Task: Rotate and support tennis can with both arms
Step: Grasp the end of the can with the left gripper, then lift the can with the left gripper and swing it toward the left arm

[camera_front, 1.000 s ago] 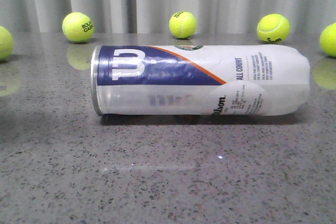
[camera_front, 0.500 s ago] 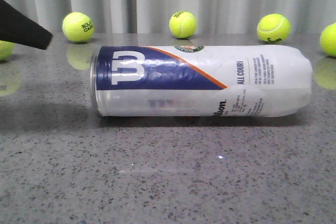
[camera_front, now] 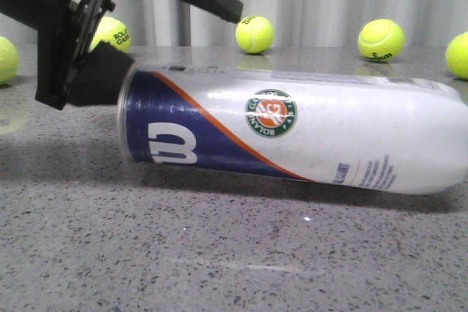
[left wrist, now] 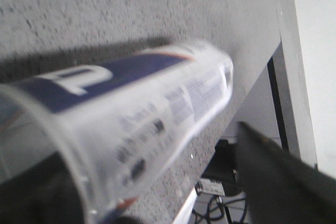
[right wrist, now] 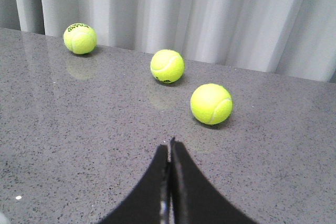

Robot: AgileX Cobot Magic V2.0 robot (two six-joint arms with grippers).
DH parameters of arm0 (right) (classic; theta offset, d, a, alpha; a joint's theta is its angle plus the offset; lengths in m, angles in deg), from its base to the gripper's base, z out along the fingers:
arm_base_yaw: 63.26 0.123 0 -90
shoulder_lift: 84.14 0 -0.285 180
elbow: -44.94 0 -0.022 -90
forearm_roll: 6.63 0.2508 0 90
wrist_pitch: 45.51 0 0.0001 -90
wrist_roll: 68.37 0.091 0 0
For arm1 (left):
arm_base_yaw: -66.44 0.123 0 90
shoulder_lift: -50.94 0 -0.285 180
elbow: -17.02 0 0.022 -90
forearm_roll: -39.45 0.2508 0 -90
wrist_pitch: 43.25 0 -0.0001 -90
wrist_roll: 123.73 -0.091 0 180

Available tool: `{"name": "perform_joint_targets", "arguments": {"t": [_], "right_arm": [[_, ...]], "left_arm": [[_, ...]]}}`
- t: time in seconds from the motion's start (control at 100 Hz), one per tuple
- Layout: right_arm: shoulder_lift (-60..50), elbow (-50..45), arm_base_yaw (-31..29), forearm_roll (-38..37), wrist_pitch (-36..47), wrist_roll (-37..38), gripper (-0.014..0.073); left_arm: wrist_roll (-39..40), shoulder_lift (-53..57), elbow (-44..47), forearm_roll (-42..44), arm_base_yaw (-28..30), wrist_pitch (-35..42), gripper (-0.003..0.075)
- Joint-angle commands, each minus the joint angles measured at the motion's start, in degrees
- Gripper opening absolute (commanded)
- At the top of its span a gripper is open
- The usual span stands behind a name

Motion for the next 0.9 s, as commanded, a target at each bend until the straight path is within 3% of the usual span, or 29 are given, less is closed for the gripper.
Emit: {"name": "perform_joint_targets", "arguments": {"t": [0.0,0.12,0.35,0.49,0.58,0.74,0.89], "right_arm": [[0.18,1.51,-0.44,-0.36,5.01,0.04,-0.0066],[0.18,1.51,-0.44,-0.36,5.01,0.04,-0.0066],[0.18,1.51,-0.44,-0.36,5.01,0.04,-0.0066],[0.18,1.51,-0.44,-0.36,5.01,0.04,-0.0066],[0.18,1.51,-0.44,-0.36,5.01,0.04,-0.0066],[0.18,1.51,-0.44,-0.36,5.01,0.04,-0.0066],[0.18,1.51,-0.44,-0.36,5.01,0.04,-0.0066]], "left_arm": [[-1.61,1.61,-1.92,-4.60,-0.46,0.07,0.0286],[-4.07,1.61,-1.92,-4.73,-0.46,-0.06,-0.0025],[-9.11,3.07,-2.62,-4.32,-0.34,-0.83,-0.0021],[-8.93,8.12,-6.57,2.31,1.46,-0.83,-0.0021],[-6.24,12.40,-10.52,10.09,2.53,-0.83,-0.0021],[4.43,18.90,-18.61,31.51,3.09,-2.61,-0.0021],[12.38,22.04,-23.71,46.86,3.09,-10.08,-0.0021]]}}
